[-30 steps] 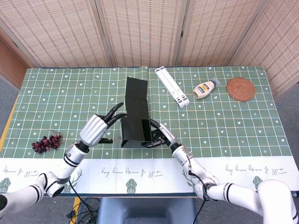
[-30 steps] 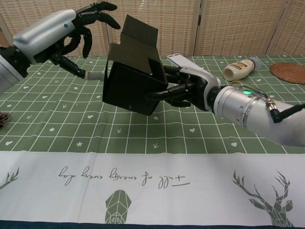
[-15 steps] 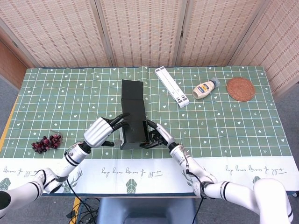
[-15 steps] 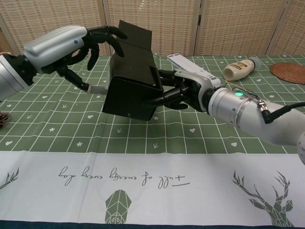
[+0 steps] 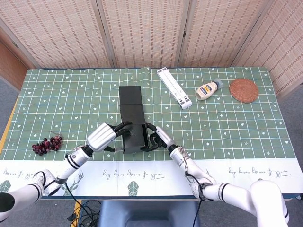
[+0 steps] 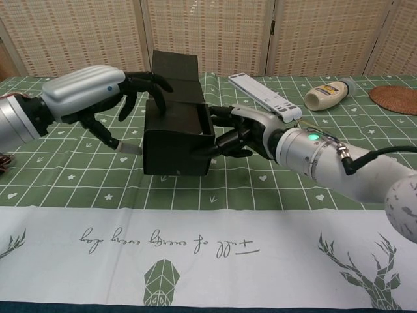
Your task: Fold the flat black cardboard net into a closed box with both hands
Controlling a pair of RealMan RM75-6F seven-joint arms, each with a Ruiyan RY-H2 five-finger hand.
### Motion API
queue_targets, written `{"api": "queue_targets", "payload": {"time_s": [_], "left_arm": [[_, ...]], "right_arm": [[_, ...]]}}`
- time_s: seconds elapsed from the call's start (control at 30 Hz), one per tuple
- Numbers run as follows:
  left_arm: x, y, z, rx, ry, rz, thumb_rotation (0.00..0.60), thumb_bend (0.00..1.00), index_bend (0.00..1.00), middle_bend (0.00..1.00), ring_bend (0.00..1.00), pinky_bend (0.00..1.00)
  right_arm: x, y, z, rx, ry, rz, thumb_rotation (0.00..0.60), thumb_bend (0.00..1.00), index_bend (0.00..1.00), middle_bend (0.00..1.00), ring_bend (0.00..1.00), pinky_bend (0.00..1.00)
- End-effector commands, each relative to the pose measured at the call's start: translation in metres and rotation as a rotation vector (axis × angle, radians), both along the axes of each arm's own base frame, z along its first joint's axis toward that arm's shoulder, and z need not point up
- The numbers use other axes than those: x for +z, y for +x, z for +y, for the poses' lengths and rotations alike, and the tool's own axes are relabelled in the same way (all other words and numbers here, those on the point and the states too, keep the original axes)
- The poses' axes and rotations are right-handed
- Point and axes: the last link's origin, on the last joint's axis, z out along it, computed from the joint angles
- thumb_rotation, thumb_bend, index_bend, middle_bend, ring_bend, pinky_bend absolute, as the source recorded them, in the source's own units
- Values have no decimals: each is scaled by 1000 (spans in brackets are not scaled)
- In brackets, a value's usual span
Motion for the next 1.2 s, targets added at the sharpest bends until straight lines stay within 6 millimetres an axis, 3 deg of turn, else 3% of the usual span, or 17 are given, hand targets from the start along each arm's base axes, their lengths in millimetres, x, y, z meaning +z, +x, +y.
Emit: {"api": "queue_targets", "payload": {"time_s": [0.03, 0.73, 1.2], "left_arm": [[-5, -6, -2, 12, -20, 7, 600, 119, 363, 209, 628, 850], [-33, -13, -14, 39, -159, 67, 600, 119, 369, 249, 647, 850], [-40, -10, -18, -8, -157, 140, 600, 119, 385, 272, 657, 849]], "right_arm": [[-4, 0, 0, 0, 4, 10, 600, 75, 366, 458, 783, 1000], [-22, -12, 7, 16, 10, 47, 600, 82, 366, 452, 783, 1000], [-28, -26, 12, 25, 0, 45, 600, 89, 366, 452, 783, 1000]]}}
